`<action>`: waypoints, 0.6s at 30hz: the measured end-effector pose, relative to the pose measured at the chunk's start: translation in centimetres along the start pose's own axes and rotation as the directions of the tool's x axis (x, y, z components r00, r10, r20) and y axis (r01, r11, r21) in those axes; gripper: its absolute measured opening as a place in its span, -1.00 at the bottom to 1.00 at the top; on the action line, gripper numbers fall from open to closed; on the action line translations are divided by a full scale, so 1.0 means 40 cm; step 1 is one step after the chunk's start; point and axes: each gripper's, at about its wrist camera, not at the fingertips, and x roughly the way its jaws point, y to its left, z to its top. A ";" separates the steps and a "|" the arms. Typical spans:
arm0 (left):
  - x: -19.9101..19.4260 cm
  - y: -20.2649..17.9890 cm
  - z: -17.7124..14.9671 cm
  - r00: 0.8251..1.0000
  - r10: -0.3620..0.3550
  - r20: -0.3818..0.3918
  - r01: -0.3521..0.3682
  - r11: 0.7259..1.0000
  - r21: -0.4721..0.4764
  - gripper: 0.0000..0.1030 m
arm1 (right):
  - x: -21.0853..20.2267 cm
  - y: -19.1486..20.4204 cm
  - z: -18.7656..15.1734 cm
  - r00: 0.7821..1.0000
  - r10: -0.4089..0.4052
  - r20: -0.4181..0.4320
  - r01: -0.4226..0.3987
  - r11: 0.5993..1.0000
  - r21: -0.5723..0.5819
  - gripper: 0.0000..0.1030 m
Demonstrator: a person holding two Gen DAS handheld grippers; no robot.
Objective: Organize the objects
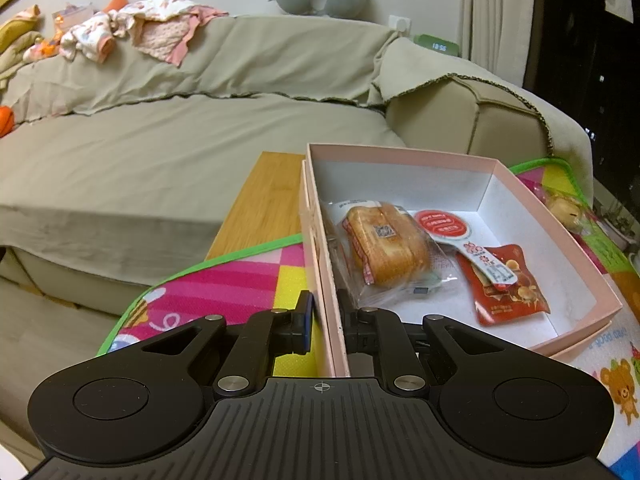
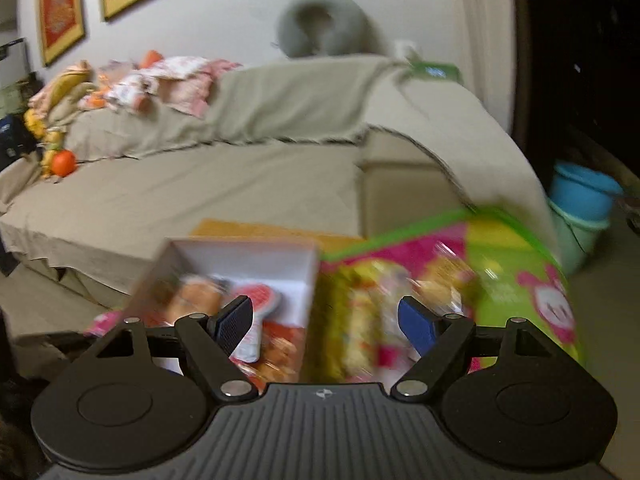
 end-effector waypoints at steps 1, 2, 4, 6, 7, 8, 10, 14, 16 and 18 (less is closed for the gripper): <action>0.001 -0.001 0.000 1.000 0.002 -0.001 -0.002 1.000 0.001 -0.73 | 0.005 -0.026 -0.011 1.000 -0.009 -0.010 0.010 1.000 0.024 0.56; 0.002 -0.001 0.000 1.000 0.003 -0.001 -0.003 1.000 0.002 -0.74 | 0.010 -0.051 -0.021 1.000 -0.015 -0.018 0.016 0.999 0.050 0.56; 0.002 -0.003 0.001 1.000 0.006 -0.003 -0.006 1.000 0.003 -0.74 | 0.022 -0.093 -0.038 1.000 -0.016 -0.026 0.018 0.996 0.090 0.56; 0.003 -0.004 0.002 1.000 0.009 -0.005 -0.009 1.000 0.005 -0.74 | 0.045 -0.125 -0.048 0.999 0.008 -0.038 -0.003 0.991 0.133 0.51; 0.003 -0.004 0.002 1.000 0.008 -0.005 -0.008 1.000 0.006 -0.74 | 0.065 -0.132 -0.045 0.999 0.028 -0.046 -0.021 0.988 0.151 0.36; 0.003 -0.004 0.001 1.000 0.008 -0.003 -0.008 1.000 0.008 -0.74 | 0.083 -0.143 -0.051 0.997 0.060 -0.056 -0.050 0.983 0.177 0.18; 0.002 -0.004 -0.001 1.000 0.008 -0.004 -0.008 1.000 0.012 -0.74 | 0.113 -0.153 -0.063 0.990 0.116 -0.074 -0.097 0.970 0.223 -0.01; 0.000 -0.009 -0.002 1.000 0.017 -0.009 -0.017 1.000 0.023 -0.75 | 0.184 -0.145 -0.055 0.980 0.187 -0.071 -0.161 0.948 0.275 -0.07; 0.000 -0.012 0.000 1.000 0.021 -0.010 -0.021 0.999 0.036 -0.75 | 0.227 -0.152 -0.029 0.980 0.195 -0.050 -0.172 0.941 0.291 -0.07; 0.001 -0.015 0.003 1.000 0.022 -0.012 -0.022 0.999 0.045 -0.75 | 0.280 -0.165 0.009 0.982 0.184 -0.034 -0.166 0.943 0.289 -0.06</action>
